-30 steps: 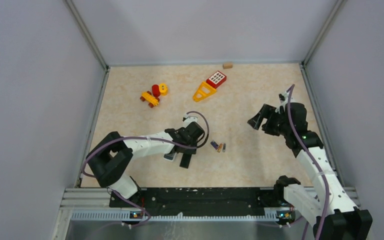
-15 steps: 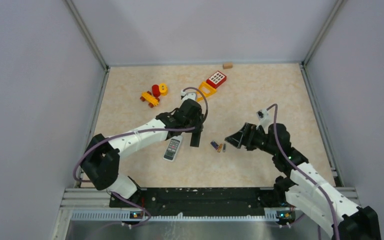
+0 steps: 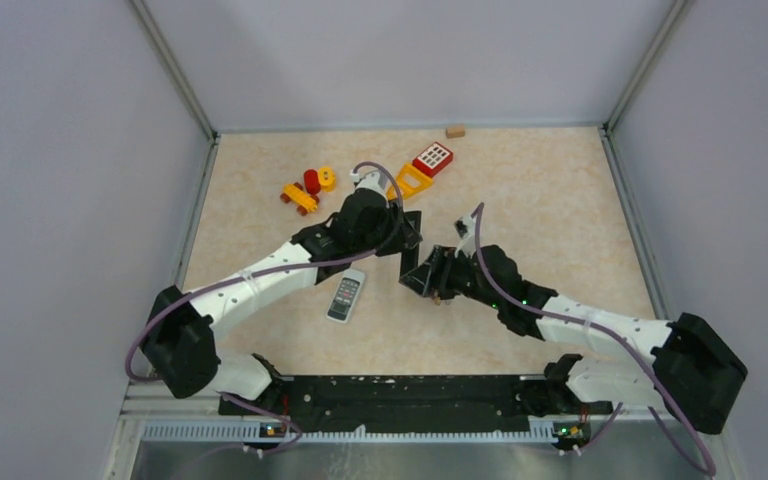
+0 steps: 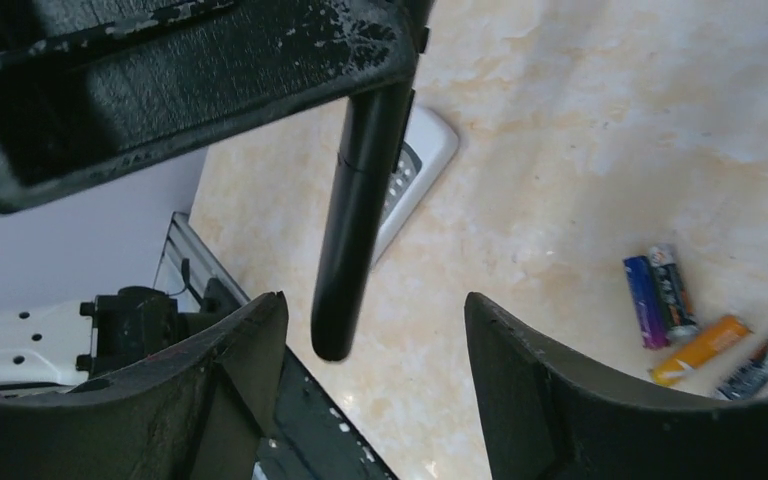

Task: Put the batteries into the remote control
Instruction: Pick up the remote control from the center of the board, then adjust the remote control.

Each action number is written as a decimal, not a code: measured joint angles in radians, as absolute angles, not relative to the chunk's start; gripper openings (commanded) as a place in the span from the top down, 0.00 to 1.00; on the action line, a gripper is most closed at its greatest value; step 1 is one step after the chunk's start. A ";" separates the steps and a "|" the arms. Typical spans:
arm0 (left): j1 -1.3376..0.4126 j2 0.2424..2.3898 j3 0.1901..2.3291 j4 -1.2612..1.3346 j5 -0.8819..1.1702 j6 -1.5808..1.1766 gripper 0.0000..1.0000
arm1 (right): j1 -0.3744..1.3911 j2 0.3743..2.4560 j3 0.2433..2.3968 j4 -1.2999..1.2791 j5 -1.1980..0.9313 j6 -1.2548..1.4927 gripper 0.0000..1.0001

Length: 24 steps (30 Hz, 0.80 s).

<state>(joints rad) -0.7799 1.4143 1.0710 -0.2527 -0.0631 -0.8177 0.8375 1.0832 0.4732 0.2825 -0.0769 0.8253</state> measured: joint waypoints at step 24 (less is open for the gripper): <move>-0.682 1.253 0.913 -0.130 0.163 -0.813 0.01 | 0.928 1.125 0.511 0.408 0.080 0.873 1.00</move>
